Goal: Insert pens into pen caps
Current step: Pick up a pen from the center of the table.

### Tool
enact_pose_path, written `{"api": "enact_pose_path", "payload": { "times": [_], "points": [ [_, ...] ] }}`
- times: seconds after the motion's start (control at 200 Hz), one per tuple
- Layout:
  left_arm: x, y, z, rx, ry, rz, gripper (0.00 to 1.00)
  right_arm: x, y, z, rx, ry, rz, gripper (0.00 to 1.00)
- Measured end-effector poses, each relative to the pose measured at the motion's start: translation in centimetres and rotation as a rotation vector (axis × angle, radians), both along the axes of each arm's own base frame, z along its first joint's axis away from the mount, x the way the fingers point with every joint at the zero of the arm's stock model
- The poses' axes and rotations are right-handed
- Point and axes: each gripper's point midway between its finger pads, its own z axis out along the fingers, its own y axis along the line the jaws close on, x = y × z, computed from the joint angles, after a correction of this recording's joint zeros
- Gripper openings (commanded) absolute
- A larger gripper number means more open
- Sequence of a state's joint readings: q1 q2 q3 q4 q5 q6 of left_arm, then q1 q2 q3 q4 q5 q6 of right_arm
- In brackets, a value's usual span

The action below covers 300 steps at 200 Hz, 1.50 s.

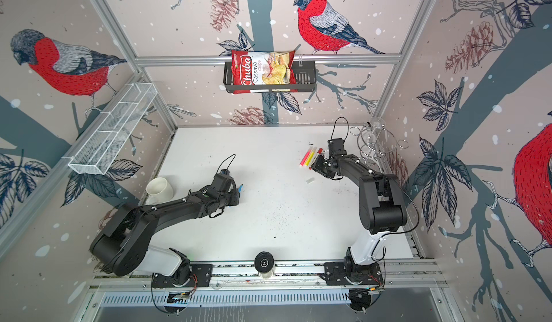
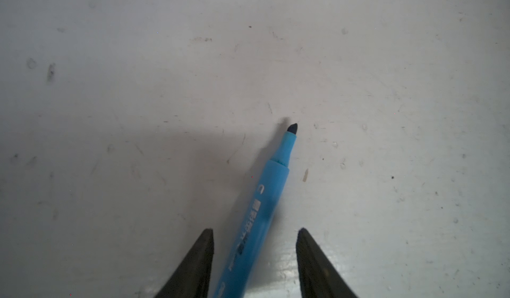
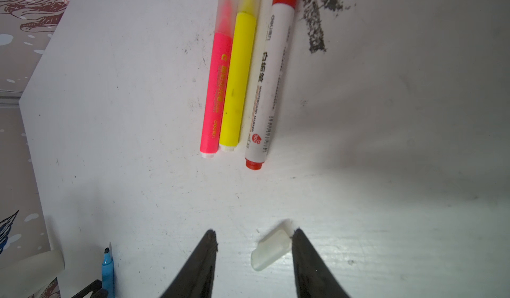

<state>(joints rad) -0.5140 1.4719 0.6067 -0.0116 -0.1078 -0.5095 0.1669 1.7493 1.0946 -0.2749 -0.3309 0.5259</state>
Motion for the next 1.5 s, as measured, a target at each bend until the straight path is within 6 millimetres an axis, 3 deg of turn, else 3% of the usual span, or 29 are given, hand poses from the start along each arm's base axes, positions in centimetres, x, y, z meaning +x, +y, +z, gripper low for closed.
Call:
{"api": "enact_pose_path", "payload": {
  "times": [0.15,0.425,0.73,0.846,1.031,1.271,1.501],
  "points": [
    [0.3,-0.2,-0.5,0.008,0.018,-0.002,0.4,-0.2,0.1,0.2,0.008,-0.006,0.004,0.46],
    [0.8,-0.7,-0.7,0.01,0.027,-0.019,0.36,-0.2,0.3,0.6,0.02,-0.015,0.006,0.46],
    [1.3,-2.1,-1.0,0.001,0.019,-0.068,0.2,-0.2,0.3,1.7,0.035,-0.034,-0.006,0.46],
    [1.2,-2.7,-0.9,-0.007,0.022,-0.085,0.11,-0.2,0.4,2.0,0.037,-0.041,-0.005,0.46],
    [0.1,-3.3,-0.5,-0.03,0.052,-0.119,0.1,-0.4,0.4,2.4,0.044,-0.048,-0.001,0.46],
    [-1.2,-4.7,2.3,-0.154,-0.003,-0.185,0.1,-1.0,1.3,3.1,0.071,-0.073,0.03,0.46],
    [-1.6,-6.6,6.1,-0.31,-0.128,-0.269,0.1,-2.4,5.0,5.5,0.12,-0.144,0.155,0.49]
  ]
}}
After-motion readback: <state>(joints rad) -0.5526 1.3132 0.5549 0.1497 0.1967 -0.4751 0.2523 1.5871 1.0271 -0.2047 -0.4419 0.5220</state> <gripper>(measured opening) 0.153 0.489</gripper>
